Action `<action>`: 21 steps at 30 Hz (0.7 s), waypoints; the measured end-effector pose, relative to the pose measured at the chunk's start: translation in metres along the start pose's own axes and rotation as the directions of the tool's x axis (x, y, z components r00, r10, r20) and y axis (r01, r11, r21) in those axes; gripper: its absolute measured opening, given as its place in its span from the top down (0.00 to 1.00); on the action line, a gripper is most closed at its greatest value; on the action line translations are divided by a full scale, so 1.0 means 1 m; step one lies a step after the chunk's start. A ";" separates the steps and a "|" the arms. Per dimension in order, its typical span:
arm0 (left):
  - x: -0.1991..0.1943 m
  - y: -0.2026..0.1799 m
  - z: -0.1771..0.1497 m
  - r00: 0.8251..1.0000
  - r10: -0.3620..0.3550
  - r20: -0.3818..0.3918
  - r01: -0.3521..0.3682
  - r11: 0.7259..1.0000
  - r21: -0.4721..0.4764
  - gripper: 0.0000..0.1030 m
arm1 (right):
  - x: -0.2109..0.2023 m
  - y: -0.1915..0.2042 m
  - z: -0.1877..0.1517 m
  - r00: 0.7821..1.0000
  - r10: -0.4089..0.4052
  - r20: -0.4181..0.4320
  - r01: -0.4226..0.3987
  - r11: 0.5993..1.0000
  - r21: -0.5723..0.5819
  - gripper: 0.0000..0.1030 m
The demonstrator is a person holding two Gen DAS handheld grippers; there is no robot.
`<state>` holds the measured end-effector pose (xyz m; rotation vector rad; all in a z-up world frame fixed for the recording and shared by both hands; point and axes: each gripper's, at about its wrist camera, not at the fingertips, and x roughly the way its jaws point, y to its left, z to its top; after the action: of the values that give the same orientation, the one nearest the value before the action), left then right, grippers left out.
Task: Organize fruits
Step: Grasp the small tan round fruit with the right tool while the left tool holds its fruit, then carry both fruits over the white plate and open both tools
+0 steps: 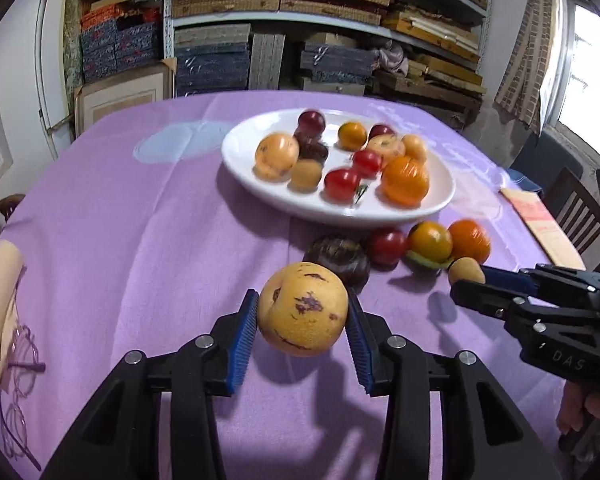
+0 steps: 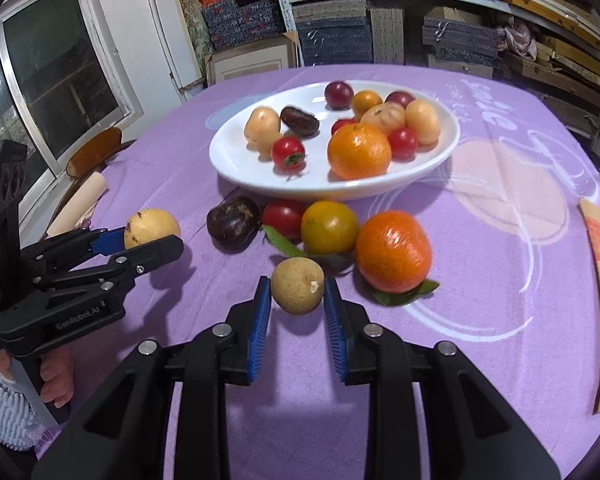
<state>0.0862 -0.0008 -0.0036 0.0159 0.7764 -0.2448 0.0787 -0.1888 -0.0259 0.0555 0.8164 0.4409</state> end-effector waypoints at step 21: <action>0.076 0.000 0.081 0.999 0.042 -0.015 -0.043 0.998 -0.041 0.58 | 0.093 -0.014 0.166 0.988 -0.148 -0.037 0.147 0.989 -0.030 0.74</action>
<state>0.1946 -0.0250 0.0010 -0.0048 0.7941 -0.1882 0.2584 -0.1445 0.0207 -0.0392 0.8464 0.3136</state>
